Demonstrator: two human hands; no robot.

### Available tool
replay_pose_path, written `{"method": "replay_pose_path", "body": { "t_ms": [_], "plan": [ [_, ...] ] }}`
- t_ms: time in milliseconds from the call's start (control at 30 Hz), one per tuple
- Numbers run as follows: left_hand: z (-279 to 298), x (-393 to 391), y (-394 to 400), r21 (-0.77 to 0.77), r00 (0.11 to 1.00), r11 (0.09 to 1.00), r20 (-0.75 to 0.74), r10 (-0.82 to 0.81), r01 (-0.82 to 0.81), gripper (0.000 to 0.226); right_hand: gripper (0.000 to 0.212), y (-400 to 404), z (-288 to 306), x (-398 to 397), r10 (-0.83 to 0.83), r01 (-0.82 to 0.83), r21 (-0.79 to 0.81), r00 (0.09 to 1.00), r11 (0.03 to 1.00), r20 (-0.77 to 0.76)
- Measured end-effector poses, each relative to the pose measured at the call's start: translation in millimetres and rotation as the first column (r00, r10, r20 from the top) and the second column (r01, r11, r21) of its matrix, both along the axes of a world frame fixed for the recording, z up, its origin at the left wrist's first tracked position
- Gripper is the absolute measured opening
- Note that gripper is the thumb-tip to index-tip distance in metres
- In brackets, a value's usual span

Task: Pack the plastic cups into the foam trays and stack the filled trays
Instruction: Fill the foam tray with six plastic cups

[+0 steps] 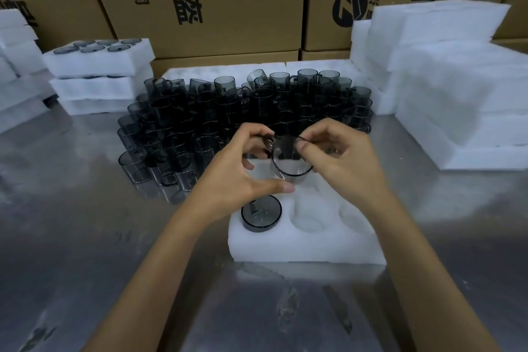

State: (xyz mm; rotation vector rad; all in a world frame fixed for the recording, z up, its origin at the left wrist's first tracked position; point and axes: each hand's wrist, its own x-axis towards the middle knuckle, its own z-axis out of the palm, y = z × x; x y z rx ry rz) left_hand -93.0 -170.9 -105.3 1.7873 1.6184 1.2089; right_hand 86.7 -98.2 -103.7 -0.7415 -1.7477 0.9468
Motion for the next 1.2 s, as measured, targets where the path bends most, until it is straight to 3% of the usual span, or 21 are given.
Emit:
{"method": "replay_pose_path", "body": {
  "t_ms": [67,200,367,700,833,933,1200],
  "plan": [
    [3,3,-3,-0.085,0.998,0.995,-0.042,-0.046,0.043,0.076,0.014,4,6,15,0.090,-0.086,-0.075,0.994,0.993,0.058],
    [2,11,-7,-0.267,0.969,0.961,-0.211,-0.126,0.067,0.075,0.025,8,9,34,0.239,-0.196,-0.209,0.948,0.958,0.208],
    [3,12,-10,-0.328,0.969,0.940,-0.187,-0.160,0.092,0.073,0.024,7,8,37,0.302,-0.238,-0.273,0.927,0.932,0.223],
    [-1,13,-9,-0.396,0.945,0.914,-0.256,-0.202,0.088,0.082,0.032,10,6,43,0.380,-0.284,-0.320,0.878,0.904,0.292],
    [0,6,-8,-0.410,0.967,0.901,-0.139,-0.215,0.142,0.077,0.037,11,8,52,0.398,-0.288,-0.356,0.870,0.889,0.290],
    [-2,4,-7,-0.385,0.968,0.908,-0.116,-0.225,0.165,0.066,0.034,15,8,59,0.333,-0.209,-0.316,0.847,0.925,0.415],
    [-3,6,-6,-0.338,0.971,0.937,-0.183,-0.156,0.087,0.092,0.068,16,6,65,0.282,-0.101,-0.324,0.764,0.941,0.581]
  ]
}}
